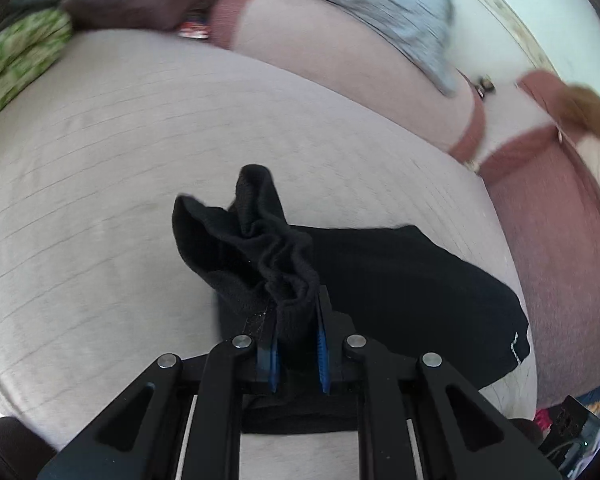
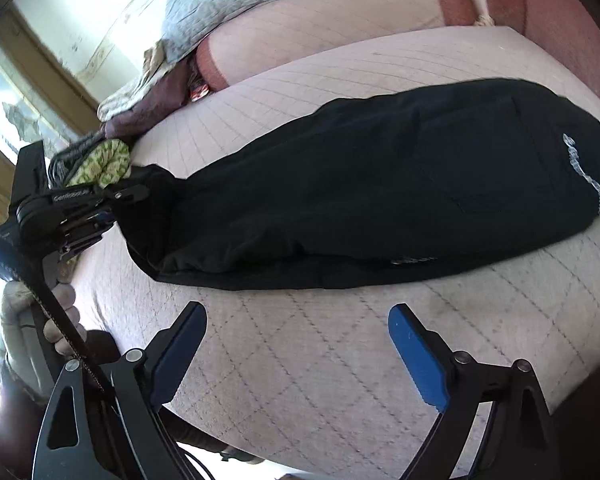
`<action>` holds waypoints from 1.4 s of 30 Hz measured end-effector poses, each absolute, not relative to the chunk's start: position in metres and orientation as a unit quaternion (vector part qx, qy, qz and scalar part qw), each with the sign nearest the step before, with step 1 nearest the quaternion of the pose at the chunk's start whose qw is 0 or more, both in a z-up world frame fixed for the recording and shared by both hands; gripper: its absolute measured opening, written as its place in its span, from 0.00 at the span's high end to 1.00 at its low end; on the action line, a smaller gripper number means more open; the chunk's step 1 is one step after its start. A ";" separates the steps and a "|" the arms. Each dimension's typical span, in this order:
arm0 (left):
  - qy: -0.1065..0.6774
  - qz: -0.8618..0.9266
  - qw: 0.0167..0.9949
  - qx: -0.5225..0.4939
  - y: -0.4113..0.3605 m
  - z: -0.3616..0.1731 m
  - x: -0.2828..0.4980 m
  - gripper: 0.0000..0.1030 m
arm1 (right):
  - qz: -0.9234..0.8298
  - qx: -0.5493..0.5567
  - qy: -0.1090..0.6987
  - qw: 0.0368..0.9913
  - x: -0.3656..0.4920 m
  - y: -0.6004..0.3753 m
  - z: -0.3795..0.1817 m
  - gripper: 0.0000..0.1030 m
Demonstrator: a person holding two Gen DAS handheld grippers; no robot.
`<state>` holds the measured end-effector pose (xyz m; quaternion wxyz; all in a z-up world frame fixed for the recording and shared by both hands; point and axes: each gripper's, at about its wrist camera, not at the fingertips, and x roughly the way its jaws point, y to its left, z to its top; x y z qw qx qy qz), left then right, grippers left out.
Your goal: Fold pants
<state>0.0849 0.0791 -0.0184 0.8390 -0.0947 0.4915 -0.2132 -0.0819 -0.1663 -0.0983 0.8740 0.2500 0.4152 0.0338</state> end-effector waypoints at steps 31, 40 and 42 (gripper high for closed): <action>0.526 -0.219 0.811 -0.132 0.100 -0.044 0.049 0.46 | 0.107 0.241 0.394 0.881 0.028 -0.172 -0.051 0.11; 0.523 -0.200 0.818 -0.130 0.135 -0.036 0.039 0.46 | 0.074 0.182 0.485 0.852 0.065 -0.131 -0.098 0.85; 0.520 -0.206 0.819 -0.132 0.140 -0.035 0.039 0.46 | 0.059 0.219 0.466 0.855 0.044 -0.152 -0.090 0.87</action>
